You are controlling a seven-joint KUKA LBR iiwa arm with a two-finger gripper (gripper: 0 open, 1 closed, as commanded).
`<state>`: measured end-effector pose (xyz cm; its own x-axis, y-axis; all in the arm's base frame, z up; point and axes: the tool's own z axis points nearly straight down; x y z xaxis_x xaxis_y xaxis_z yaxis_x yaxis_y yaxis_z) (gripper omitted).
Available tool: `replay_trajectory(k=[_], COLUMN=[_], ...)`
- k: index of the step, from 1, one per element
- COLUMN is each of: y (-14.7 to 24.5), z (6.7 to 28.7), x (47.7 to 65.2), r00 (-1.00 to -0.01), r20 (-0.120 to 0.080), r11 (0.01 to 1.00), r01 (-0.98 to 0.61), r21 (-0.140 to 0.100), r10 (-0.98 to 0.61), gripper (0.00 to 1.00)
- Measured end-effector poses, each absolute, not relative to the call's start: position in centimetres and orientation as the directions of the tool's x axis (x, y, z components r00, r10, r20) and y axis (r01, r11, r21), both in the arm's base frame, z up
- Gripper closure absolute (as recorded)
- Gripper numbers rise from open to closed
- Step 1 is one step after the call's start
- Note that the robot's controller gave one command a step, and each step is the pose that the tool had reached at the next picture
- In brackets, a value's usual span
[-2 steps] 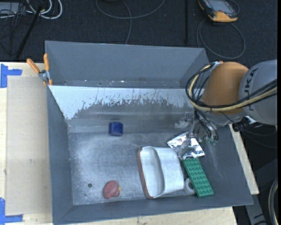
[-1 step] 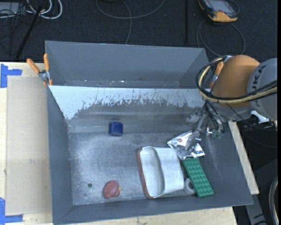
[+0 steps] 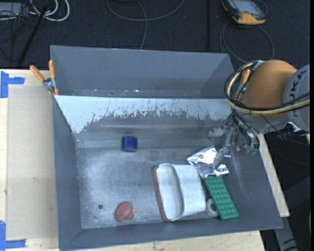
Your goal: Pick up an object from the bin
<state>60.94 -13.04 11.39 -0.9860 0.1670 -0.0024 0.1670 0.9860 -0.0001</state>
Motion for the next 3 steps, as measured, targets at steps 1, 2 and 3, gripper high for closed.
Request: replay_trajectory(k=[1,2,3], y=[-13.23,-12.32,-12.64], z=[7.64,7.72,7.88], x=[62.02,62.40,62.24], r00=[-0.951,-0.994,-0.994], r20=[0.005,-0.016,-0.006], r11=[0.951,0.994,0.994], r01=[0.309,-0.110,-0.109], r21=[-0.001,0.003,-0.001], r10=[0.309,-0.110,-0.109], gripper=[0.00,0.00,1.00])
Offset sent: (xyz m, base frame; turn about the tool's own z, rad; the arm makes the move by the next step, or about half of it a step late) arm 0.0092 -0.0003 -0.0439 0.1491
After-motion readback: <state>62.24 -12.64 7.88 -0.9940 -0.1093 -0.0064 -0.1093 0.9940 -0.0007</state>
